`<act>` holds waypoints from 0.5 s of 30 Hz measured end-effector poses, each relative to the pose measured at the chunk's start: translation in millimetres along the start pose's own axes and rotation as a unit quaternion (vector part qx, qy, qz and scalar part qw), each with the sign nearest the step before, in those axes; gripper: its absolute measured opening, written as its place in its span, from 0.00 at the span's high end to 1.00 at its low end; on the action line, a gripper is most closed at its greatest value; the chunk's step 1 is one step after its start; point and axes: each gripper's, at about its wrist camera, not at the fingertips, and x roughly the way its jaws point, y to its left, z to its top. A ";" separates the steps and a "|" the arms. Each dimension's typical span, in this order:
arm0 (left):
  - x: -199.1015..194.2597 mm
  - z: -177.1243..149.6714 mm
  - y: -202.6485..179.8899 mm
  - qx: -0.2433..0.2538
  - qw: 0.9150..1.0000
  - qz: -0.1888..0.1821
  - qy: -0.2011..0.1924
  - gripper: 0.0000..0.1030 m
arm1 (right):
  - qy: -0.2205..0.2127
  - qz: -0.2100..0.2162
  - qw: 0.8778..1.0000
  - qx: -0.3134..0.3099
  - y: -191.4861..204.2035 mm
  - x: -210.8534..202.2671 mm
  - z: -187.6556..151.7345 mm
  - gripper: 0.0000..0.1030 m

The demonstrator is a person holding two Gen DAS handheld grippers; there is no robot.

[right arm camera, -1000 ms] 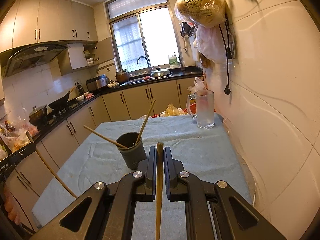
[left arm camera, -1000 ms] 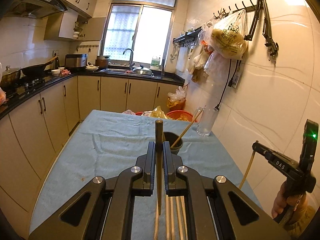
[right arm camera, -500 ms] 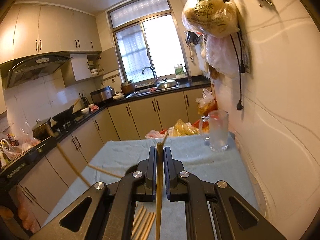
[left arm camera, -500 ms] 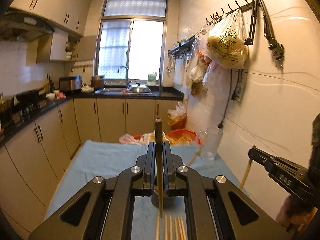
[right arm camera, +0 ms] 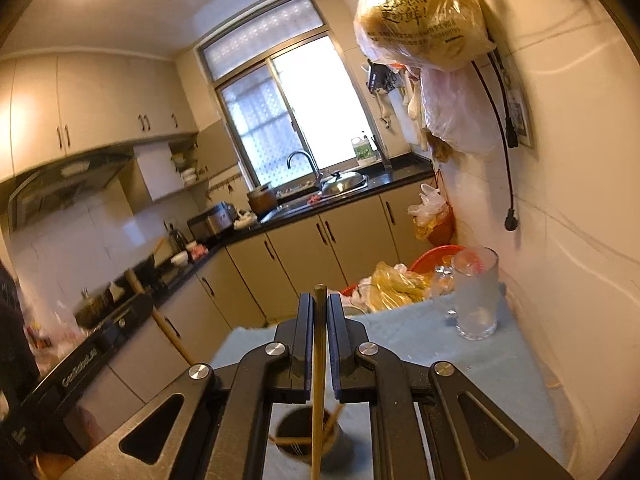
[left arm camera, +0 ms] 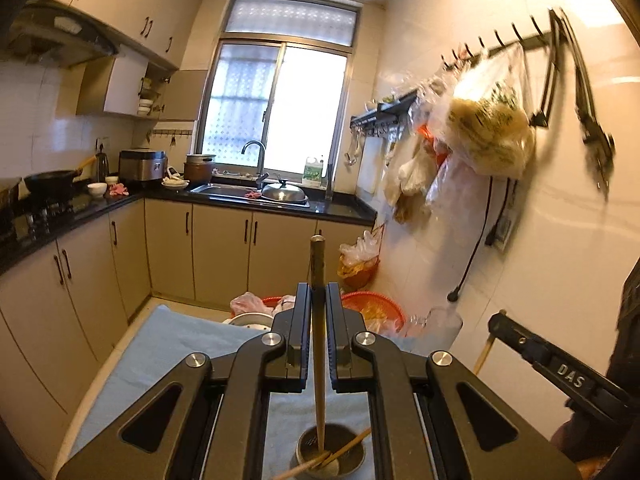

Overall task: Organize utensils
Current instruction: 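Insert both chopsticks into the black holder and open both tools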

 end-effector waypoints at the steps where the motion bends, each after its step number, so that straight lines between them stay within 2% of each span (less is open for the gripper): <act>1: 3.5 0.6 1.4 -0.003 1.000 0.002 -0.001 0.94 | -0.003 0.001 1.000 0.008 -1.7 5.5 2.0 0.93; 4: 17.4 -4.2 3.4 -0.006 1.000 0.004 0.009 0.94 | -0.018 -0.009 1.000 0.022 -5.9 22.4 3.4 0.93; 8: 40.6 -22.3 4.9 -0.003 0.999 0.008 0.041 0.94 | -0.032 -0.035 0.998 0.028 -11.7 38.8 -5.5 0.93; 15: 64.3 -43.2 9.1 0.003 0.997 0.013 0.082 0.94 | -0.006 -0.043 0.999 0.032 -21.8 57.6 -20.7 0.93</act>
